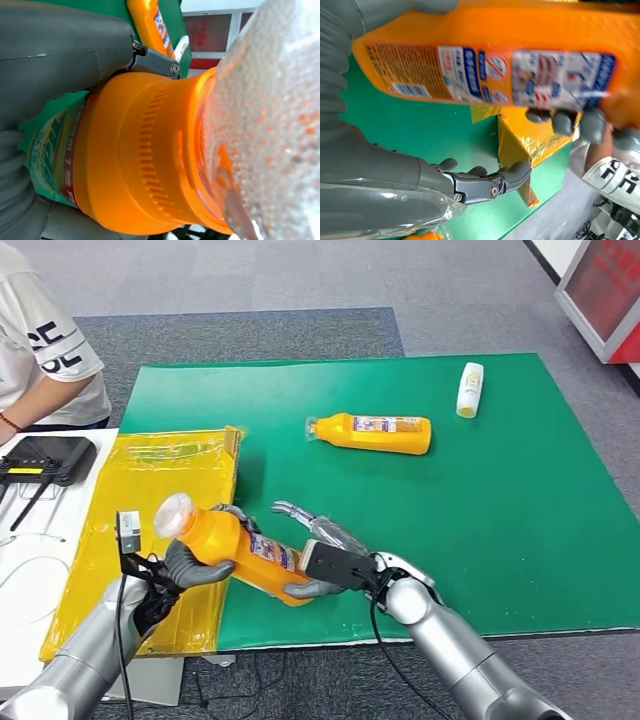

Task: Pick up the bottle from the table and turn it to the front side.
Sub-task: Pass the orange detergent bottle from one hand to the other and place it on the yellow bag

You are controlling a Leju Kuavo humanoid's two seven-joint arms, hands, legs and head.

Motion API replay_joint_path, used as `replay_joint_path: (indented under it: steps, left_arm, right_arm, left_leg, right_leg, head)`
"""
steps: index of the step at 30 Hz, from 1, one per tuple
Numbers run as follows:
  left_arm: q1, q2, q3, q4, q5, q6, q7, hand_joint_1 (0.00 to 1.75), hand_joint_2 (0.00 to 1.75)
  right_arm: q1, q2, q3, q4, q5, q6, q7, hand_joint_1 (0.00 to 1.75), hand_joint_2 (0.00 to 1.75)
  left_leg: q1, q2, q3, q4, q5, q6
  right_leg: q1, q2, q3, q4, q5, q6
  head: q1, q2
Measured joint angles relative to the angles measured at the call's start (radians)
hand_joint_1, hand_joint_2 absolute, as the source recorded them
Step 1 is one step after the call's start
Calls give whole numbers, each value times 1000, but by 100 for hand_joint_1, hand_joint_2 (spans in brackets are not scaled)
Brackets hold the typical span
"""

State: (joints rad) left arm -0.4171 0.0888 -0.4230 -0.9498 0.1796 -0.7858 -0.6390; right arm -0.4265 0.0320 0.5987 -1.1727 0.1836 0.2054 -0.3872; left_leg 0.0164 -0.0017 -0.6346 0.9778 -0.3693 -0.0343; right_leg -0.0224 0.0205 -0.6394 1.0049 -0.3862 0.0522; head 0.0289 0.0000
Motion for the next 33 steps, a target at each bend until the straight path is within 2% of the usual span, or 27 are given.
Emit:
replay_joint_path:
  steps: [9, 13, 18, 22, 28, 33]
  left_arm:
    - [31, 23, -7, -57, -68, 4, -53, 175, 175]
    - [32, 47, -16, -102, -145, 75, -36, 175, 175]
    - [-16, 93, -34, -169, -269, 225, 73, 175, 175]
    - [-89, 127, -55, -214, -337, 300, 164, 175, 175]
    - [-187, 149, -121, -244, -450, 345, 289, 175, 175]
    - [-284, 143, -238, -221, -607, 340, 438, 175, 175]
  right_arm:
    - [5, 1, -29, 3, -54, 26, -1, 0, 175]
    - [10, 1, -43, 11, -58, 21, -1, 0, 175]
    - [22, 1, -70, 22, -57, 4, -2, 0, 175]
    - [32, 1, -95, 29, -46, -9, -2, 0, 175]
    - [47, 1, -123, 32, -34, -20, -1, 0, 175]
    - [53, 1, -148, 32, -23, -32, 8, 0, 175]
  left_leg:
    - [0, 0, 0, 0, 0, 0]
    - [0, 0, 0, 0, 0, 0]
    - [0, 0, 0, 0, 1, 0]
    - [0, 0, 0, 0, 1, -1]
    - [0, 0, 0, 0, 1, -1]
    - [0, 0, -1, 0, 1, -1]
  right_leg:
    - [0, 0, 0, 0, 0, 0]
    - [0, 0, 0, 0, 0, 0]
    - [0, 0, -1, 0, 0, 0]
    - [0, 0, -1, 0, 1, -1]
    - [0, 0, -1, 0, 1, -1]
    - [0, 0, -1, 0, 1, -1]
  head:
    - [0, 0]
    - [0, 0]
    - [0, 0]
    - [0, 0]
    - [0, 0]
    - [0, 0]
